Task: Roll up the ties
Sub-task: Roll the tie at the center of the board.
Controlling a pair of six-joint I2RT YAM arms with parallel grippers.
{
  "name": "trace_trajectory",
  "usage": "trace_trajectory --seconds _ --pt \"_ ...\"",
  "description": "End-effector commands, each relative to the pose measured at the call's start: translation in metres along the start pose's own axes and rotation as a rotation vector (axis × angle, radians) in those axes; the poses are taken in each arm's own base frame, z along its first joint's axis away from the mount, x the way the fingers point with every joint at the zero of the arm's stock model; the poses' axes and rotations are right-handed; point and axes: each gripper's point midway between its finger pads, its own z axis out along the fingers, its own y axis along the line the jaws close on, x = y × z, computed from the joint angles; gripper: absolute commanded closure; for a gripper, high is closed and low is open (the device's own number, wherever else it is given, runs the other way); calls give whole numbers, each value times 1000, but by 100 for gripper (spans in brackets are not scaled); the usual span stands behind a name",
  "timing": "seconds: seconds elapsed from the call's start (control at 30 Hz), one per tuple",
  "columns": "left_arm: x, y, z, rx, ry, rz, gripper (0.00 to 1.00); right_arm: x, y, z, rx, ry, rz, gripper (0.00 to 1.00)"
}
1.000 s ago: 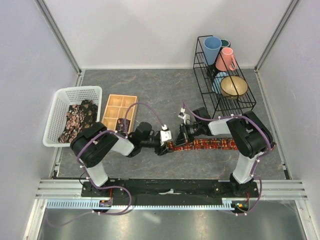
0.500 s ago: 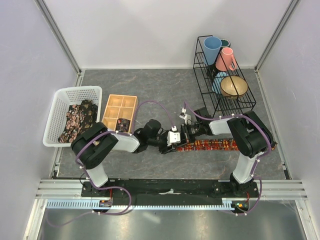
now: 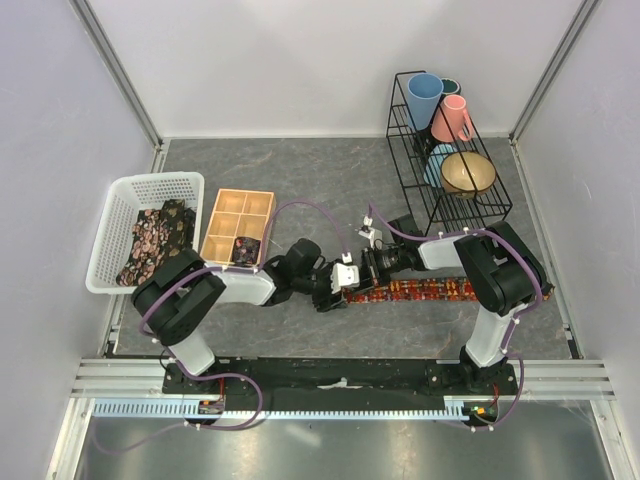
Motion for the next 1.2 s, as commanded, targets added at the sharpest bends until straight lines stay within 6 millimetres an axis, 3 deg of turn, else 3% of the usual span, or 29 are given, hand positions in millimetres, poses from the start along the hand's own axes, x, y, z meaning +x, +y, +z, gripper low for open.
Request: trace_trajectory --seconds 0.0,0.1,0.3,0.47,0.5,0.57,0.6,0.67,0.73,0.83,0.97,1.17 --pt "14 -12 -7 -6 -26 -19 39 37 -53 0 215 72 53 100" --pt "19 -15 -4 0 -32 -24 47 38 -53 0 210 75 54 100" --pt "-2 9 1 -51 -26 19 55 37 -50 2 197 72 53 100" --pt "2 8 -3 -24 117 34 63 34 -47 3 185 69 54 100" --pt "-12 12 -1 -26 119 56 64 32 -46 3 182 65 51 100" --pt "-4 8 -4 -7 202 38 69 29 -44 4 173 55 54 100" --pt "-17 11 -1 -7 203 61 70 29 -44 5 172 58 56 100" --pt "-8 9 -2 3 290 63 72 22 -43 6 171 46 38 100" --pt "-16 14 -3 4 309 62 73 16 -42 7 167 36 31 100" --pt "-6 12 -7 37 366 93 74 6 -39 13 148 27 21 100" --pt "22 3 -16 96 478 129 77 -7 -28 20 91 12 7 97" --pt "45 -10 -26 140 559 111 83 -13 -5 -8 45 5 2 81"
